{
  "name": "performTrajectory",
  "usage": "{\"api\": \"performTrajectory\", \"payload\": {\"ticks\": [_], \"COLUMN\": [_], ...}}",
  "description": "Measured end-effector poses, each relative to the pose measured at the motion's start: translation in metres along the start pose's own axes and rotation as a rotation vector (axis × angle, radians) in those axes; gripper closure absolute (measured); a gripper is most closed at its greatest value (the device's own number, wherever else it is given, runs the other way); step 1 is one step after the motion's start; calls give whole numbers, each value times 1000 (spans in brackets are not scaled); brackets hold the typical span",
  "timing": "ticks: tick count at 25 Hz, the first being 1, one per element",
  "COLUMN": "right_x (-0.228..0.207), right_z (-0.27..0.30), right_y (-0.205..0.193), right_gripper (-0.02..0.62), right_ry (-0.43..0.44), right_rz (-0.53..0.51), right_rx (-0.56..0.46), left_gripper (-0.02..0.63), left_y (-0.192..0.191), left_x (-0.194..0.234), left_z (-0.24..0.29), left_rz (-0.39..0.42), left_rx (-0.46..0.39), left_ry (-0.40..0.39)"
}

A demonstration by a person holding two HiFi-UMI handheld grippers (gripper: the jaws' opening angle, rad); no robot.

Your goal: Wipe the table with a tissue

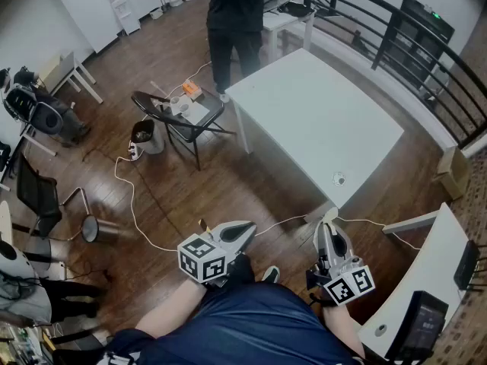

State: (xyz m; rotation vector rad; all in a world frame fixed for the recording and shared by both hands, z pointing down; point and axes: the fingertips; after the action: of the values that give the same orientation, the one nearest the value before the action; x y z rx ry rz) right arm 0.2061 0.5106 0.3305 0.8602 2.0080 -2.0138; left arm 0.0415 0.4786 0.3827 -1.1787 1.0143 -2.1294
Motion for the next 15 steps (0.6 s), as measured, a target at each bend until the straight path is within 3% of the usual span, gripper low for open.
{"api": "performTrajectory", "payload": {"ticks": [6,15], "right_x": [-8,-13], "right_z": [50,174], "right_y": [-3,-4], "right_gripper": [578,578], "right_ry": [-20,-64], "right_rz": [-19,-41], "right_rx": [13,74], "left_gripper": [598,598], "left_y": [32,91], "left_x": [48,150], "left_z": [8,25], "left_rz": [-17,-84], "left_rx": [-28,-68], "left_ry": [-7,-58]}}
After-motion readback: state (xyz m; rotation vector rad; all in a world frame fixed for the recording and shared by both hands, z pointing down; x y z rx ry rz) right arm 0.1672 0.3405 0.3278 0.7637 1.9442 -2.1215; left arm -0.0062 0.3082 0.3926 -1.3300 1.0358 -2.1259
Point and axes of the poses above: the fingertips, and each gripper's own axes: z forward along the fingers, x to its left, y out of its top, and after that the axes turned 1 degree about y, right-handed
